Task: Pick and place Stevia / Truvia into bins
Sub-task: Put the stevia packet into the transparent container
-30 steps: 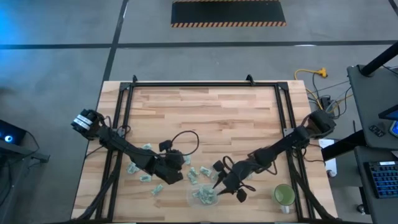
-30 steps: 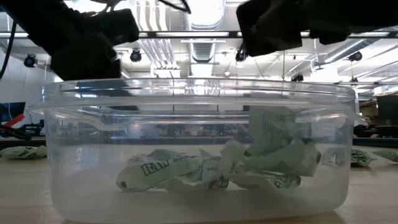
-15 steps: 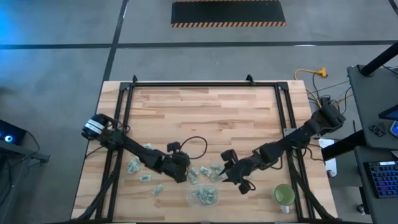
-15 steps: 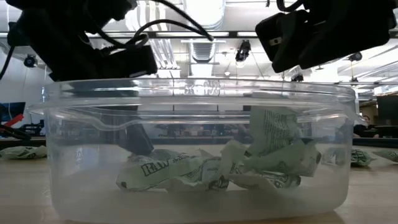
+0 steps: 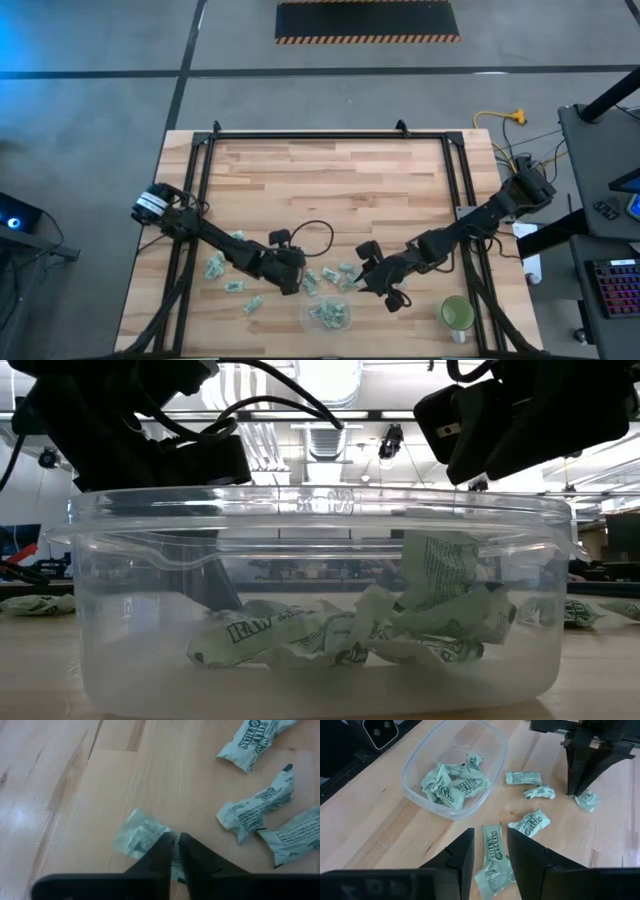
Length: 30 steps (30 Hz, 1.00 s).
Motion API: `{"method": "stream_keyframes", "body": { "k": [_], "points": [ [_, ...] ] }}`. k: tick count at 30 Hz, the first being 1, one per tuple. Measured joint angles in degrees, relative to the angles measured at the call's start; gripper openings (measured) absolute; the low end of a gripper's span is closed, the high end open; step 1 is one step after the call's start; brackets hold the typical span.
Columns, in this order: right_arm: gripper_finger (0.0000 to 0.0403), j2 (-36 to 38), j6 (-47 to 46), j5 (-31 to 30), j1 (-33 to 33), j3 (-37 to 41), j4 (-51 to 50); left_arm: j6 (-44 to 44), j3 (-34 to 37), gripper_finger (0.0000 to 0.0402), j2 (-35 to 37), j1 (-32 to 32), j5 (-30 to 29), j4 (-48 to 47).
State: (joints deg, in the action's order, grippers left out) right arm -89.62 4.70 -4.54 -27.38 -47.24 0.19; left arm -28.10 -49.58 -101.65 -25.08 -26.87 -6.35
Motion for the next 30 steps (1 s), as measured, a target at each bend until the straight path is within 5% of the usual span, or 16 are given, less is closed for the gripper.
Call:
{"method": "stream_keyframes", "body": {
  "k": [7,17,23,30],
  "points": [
    [0.0097,0.0,0.1,-0.7,0.0,0.0,-2.5,0.0,-0.3,0.0002,0.4,0.0,0.5,-0.4],
    [0.0082,0.0,-4.6,-17.7,0.2,0.3,-14.1,3.8,-2.1,0.0000,4.6,-1.3,2.1,2.6],
    [0.0075,0.0,-4.8,-17.9,0.7,0.8,-14.6,12.4,-2.1,0.0000,5.3,-2.5,12.2,15.0],
    [0.0074,0.0,-5.2,-18.0,1.0,1.2,-14.6,16.9,-1.7,0.0000,4.4,-3.0,33.0,29.2]
  ]
}}
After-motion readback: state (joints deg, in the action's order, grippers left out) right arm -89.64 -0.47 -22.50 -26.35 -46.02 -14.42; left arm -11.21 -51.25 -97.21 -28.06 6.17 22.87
